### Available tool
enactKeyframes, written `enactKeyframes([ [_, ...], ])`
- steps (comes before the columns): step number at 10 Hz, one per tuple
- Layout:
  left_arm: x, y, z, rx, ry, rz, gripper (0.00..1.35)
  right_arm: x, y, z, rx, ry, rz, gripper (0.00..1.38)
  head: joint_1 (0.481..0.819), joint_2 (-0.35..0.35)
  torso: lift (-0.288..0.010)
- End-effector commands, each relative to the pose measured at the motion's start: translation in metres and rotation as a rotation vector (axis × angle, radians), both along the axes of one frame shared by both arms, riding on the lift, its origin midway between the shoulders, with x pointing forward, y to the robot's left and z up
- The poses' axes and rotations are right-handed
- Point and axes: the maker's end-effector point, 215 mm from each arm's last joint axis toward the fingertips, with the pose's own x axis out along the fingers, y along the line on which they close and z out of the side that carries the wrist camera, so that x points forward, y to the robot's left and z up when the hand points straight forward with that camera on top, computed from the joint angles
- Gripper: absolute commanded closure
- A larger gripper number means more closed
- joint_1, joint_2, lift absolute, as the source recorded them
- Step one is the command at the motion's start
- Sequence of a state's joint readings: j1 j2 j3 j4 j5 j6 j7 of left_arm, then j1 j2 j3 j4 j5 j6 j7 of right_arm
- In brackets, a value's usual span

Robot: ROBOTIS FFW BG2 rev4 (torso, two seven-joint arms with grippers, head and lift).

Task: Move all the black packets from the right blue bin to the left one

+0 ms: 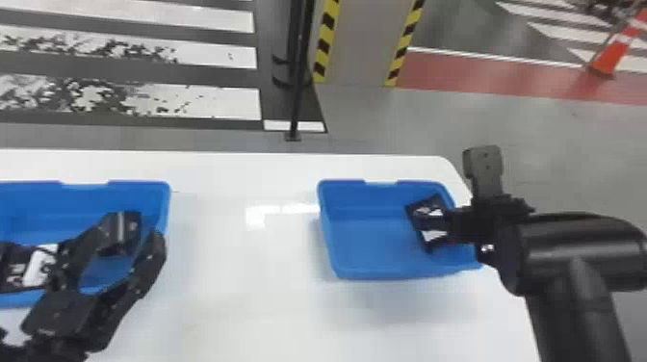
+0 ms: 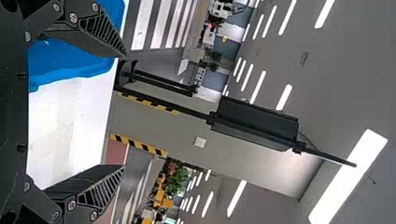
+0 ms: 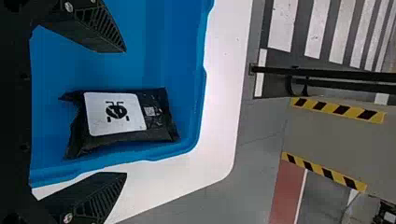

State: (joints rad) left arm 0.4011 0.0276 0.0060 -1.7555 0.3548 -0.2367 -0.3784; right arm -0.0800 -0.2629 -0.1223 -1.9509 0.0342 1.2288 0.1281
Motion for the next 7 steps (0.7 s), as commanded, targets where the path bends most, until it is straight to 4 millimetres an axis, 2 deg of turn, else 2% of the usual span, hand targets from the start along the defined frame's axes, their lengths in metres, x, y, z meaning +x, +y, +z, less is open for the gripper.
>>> enactKeyframes([
  [1,0.0,-0.001,-0.002,0.004,0.008,-0.004,0.2,0.003,0.002,-0.014,0.015,0.031,0.002,0.09,0.695,-0.232,-0.14],
  [4,0.001,-0.002,-0.003,0.003,0.011,-0.009,0.21,0.009,0.013,-0.025,0.032,0.055,0.021,0.08,0.695,-0.223,-0.14],
  [7,0.001,-0.003,-0.005,0.003,0.018,-0.012,0.21,0.011,0.008,-0.034,0.024,0.083,0.014,0.08,0.695,-0.22,-0.14],
])
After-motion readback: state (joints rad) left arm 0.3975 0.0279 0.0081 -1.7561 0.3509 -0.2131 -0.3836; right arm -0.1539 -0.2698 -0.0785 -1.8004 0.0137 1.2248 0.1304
